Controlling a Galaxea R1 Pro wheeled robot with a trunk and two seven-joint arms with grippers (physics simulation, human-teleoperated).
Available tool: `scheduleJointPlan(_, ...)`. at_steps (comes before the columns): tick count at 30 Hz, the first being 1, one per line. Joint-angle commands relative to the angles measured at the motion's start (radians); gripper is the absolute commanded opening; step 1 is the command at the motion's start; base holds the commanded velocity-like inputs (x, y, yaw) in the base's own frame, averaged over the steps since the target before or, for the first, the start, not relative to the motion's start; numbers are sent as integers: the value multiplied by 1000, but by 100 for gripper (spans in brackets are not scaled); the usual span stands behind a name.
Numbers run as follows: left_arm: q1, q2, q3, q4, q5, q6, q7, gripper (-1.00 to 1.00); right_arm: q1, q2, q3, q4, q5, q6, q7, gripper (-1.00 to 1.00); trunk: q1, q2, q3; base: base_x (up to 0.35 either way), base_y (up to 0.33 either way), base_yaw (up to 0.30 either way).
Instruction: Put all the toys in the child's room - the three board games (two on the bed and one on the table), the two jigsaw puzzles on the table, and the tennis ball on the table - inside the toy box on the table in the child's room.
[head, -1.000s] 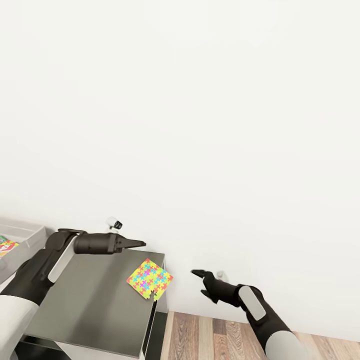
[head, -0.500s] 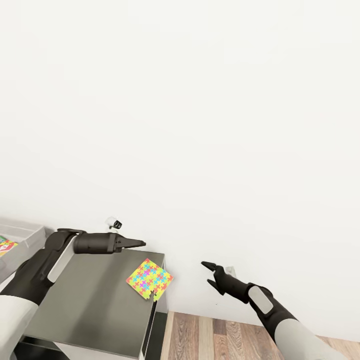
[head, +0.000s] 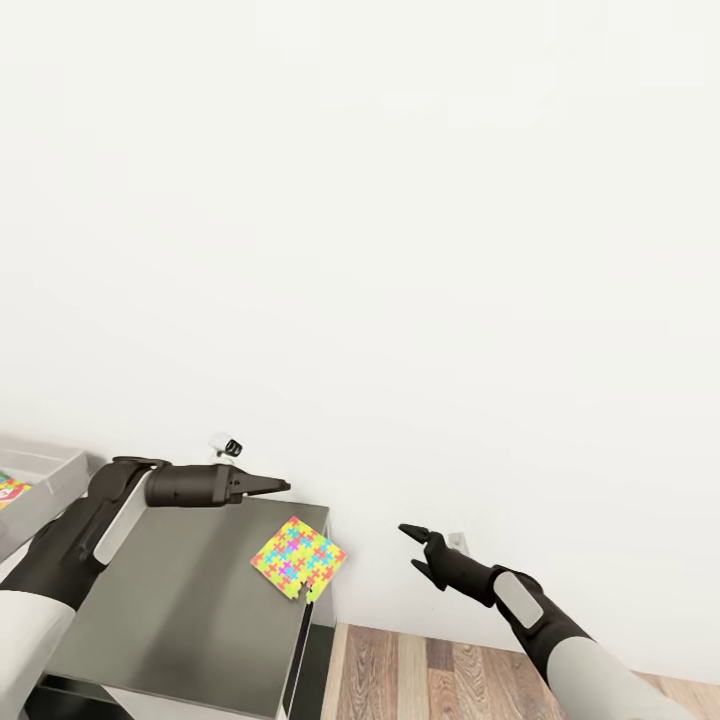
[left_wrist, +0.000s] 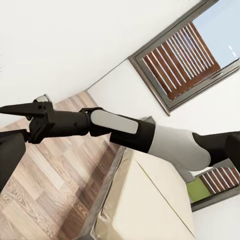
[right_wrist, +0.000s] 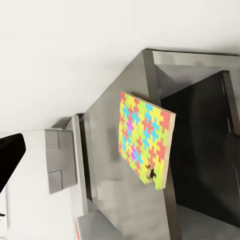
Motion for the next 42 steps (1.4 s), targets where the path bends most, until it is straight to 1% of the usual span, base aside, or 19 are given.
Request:
scheduleJointPlan(1, -1, 1, -2, 0, 3, 9, -2, 100, -1, 0, 2, 0, -6, 5, 0, 100, 4, -9, -5, 0, 0, 0)
scheduleJointPlan(5, -1, 0, -2, 0, 4, 9, -2, 100, -1, 4, 3, 0, -6, 5, 0, 100, 20, -37, -18, 0, 0, 0)
scheduleJointPlan(10, -1, -1, -1, 0, 3, 9, -2, 100, -2, 3, 4, 0, -6, 10, -7, 100, 39, -72, -33, 0, 0, 0)
scheduleJointPlan(14, -2, -8, -3, -1, 4, 10, -2, 100, -4, 0, 3, 0, -6, 15, -11, 100, 54, -100, -46, 0, 0, 0)
scheduleJointPlan(19, -8, -37, -3, 0, 1, 11, 1, 100, -5, -6, 3, 0, -7, 18, -12, 100, 73, -135, -61, 0, 0, 0)
scheduleJointPlan(23, -10, -64, -6, -4, -8, 11, 5, 100, -5, 3, 3, 0, -8, 18, -11, 100, 89, -163, -74, 0, 0, 0)
scheduleJointPlan(25, -11, -80, -13, -8, -11, 11, 6, 100, -5, 6, 3, 0, -8, 14, -7, 100, 96, -177, -80, 0, 0, 0)
scheduleJointPlan(28, -11, -95, -26, -9, -16, 11, 7, 100, -4, 9, 2, 0, -8, 10, -3, 100, 108, -198, -90, 0, 0, 0)
scheduleJointPlan(30, -11, -110, -30, -10, -19, 11, 7, 100, -4, 10, 2, 0, -8, 9, -1, 100, 116, -212, -96, 0, 0, 0)
scheduleJointPlan(34, -11, -123, -33, -10, -30, 11, 7, 100, -4, 11, 2, 0, -8, 8, 0, 100, 131, -240, -108, 0, 0, 0)
scheduleJointPlan(36, -11, -125, -34, -10, -48, 11, 7, 100, -4, 12, 3, 0, -8, 7, -1, 100, 139, -254, -114, 0, 0, 29)
scheduleJointPlan(38, -12, -126, -34, -10, -55, 11, 8, 100, -4, 13, 5, 0, -8, 6, -1, 100, 146, -268, -119, 0, 0, 99)
scheduleJointPlan(40, -13, -127, -34, -10, -60, 11, 8, 100, -4, 19, 10, 0, -7, 6, -4, 100, 154, -282, -124, 0, 0, 166)
scheduleJointPlan(42, -14, -127, -34, -10, -62, 11, 8, 100, -4, 33, 22, 0, -7, 5, -8, 100, 162, -296, -129, 0, 0, 206)
